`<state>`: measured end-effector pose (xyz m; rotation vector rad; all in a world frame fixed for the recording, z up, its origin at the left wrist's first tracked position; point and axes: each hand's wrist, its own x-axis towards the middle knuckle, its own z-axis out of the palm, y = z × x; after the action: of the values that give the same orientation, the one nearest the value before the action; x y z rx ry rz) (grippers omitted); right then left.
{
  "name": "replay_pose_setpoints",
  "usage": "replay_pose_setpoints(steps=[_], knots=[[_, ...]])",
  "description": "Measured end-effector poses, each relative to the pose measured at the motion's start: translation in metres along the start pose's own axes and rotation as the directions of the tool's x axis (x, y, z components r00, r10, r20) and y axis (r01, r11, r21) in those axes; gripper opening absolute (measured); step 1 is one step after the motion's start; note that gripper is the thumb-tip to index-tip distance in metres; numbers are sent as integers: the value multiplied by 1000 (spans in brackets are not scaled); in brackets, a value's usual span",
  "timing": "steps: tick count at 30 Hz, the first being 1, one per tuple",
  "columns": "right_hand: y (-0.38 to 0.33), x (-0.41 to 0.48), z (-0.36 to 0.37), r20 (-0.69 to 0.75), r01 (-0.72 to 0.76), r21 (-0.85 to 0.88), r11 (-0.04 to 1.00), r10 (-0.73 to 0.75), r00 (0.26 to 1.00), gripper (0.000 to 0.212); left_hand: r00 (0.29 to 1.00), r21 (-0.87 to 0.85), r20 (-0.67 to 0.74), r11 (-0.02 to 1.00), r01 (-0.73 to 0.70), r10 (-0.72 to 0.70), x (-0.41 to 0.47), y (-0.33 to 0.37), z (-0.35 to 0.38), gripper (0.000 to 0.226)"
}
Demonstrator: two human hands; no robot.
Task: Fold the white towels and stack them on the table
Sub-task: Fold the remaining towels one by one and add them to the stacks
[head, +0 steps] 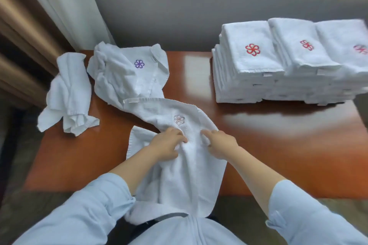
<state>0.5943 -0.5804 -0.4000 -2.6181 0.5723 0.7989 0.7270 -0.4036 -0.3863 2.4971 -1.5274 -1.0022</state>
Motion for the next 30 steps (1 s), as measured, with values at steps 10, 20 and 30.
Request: replay_pose_setpoints(steps=[10,20,30], knots=[[88,-94,31,48,-410,110,905,407,912,70,875,296,181,824,-484,449,74,104,1,68],[152,-149,35,138,-684,125,718,671,729,18,859,410,100,766,-496,503,99,174,22,72],[132,-109,31,-63,-230,416,880,281,958,69,948,431,20,853,-294,317,86,158,22,52]])
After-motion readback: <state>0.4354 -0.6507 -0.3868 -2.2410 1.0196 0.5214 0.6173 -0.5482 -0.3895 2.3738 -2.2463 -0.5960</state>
